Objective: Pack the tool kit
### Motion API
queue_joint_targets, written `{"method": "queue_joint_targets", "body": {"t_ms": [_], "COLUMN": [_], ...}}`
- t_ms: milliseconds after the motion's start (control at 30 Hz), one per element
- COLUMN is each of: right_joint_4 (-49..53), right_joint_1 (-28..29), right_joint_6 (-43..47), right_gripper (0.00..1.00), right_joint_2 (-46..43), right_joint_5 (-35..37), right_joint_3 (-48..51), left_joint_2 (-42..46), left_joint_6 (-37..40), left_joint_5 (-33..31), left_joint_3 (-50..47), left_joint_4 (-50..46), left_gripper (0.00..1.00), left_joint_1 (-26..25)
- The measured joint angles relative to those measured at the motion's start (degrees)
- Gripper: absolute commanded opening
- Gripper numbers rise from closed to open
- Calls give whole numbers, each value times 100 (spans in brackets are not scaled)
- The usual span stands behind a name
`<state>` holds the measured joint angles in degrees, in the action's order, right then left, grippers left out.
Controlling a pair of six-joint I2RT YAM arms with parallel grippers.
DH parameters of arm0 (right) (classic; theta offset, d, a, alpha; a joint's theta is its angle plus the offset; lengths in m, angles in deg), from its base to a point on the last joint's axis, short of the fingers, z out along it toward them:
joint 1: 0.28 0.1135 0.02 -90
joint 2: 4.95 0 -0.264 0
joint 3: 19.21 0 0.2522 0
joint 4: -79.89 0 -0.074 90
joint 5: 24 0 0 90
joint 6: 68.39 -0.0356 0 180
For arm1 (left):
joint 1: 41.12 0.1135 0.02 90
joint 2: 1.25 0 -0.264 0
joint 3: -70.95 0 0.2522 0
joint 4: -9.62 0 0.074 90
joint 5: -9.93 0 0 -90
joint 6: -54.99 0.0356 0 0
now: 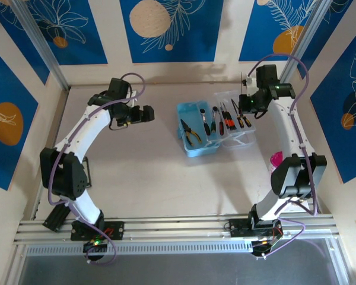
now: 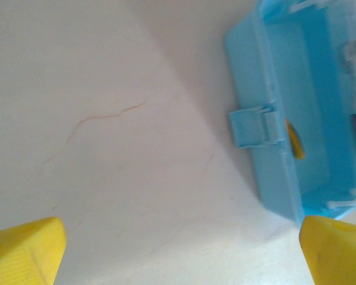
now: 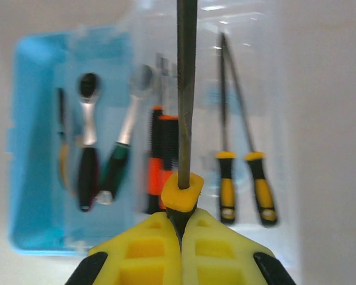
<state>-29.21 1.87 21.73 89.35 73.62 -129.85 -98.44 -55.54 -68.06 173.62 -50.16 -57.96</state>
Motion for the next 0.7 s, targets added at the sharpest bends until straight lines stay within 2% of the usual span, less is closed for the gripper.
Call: {"method": "queue_joint_targets", "body": {"t_ms": [233, 700], "right_joint_4": [343, 367], "right_joint_1": [9, 63], "right_joint_6": [407, 586], "right_gripper": [0, 0], "right_joint_2": [560, 874], "right_joint_5": [723, 960], "right_joint_3": [-66, -63], "left_joint_2": [0, -4], "left_joint_6": [120, 144], "left_joint_5": [-142, -140], "left_joint_3": [-286, -337], "left_joint_4": [-129, -136], "left_gripper": [100, 100], "left_joint_1": [9, 9]}}
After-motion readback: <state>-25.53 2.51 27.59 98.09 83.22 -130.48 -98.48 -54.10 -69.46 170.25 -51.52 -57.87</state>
